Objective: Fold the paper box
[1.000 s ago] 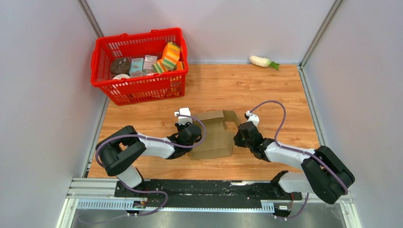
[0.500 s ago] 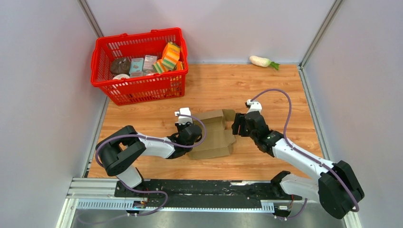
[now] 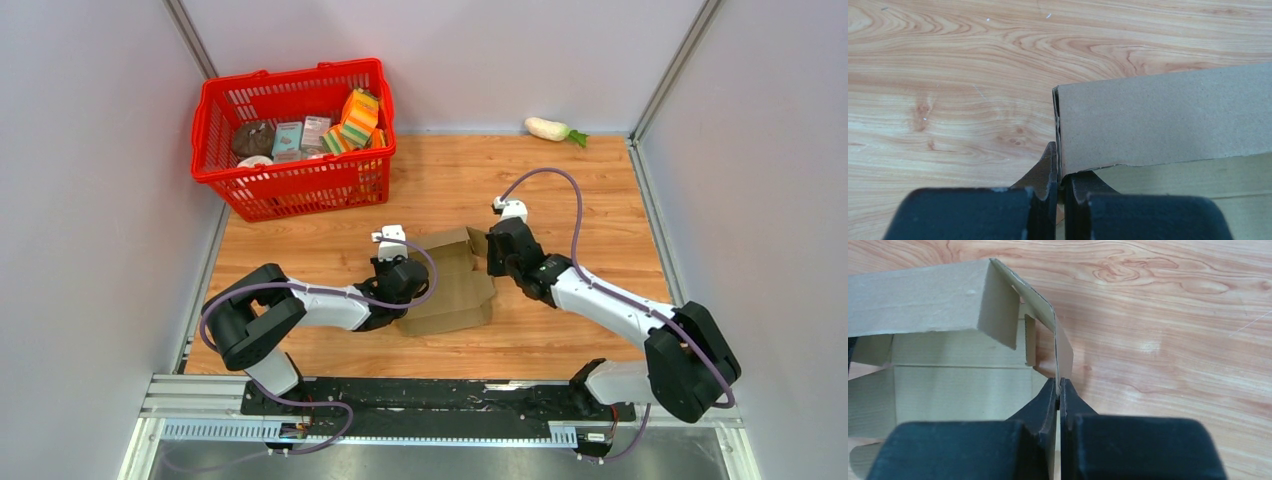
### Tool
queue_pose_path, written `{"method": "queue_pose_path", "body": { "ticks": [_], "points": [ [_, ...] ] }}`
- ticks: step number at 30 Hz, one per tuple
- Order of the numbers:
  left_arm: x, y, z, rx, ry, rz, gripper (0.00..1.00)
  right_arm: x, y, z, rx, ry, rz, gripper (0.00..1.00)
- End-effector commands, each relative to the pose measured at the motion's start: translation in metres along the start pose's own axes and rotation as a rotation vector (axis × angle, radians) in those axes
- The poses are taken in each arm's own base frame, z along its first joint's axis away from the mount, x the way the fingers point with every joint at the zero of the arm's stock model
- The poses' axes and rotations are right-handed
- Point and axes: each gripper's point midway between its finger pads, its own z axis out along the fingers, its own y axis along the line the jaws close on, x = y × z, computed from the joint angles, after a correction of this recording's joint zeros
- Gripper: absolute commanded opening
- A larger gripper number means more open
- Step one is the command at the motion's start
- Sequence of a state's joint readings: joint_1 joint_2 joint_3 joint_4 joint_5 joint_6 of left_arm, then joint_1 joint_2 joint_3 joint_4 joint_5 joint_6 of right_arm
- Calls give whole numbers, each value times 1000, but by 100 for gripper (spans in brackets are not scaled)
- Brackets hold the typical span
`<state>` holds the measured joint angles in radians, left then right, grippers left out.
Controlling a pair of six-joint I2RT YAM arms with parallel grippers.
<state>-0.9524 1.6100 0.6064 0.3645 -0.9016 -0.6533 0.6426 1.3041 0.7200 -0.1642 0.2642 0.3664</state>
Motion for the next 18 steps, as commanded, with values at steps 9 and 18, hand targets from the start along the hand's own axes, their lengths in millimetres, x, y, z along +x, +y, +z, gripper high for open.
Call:
{"method": "queue_pose_path", "body": {
  "ticks": [9, 18],
  "points": [
    [20, 14, -7, -51, 76, 161, 0, -8, 23, -3, 20, 18, 182, 0],
    [15, 10, -12, -42, 69, 156, 0, -9, 49, -11, -44, 79, 388, 0]
  ]
}}
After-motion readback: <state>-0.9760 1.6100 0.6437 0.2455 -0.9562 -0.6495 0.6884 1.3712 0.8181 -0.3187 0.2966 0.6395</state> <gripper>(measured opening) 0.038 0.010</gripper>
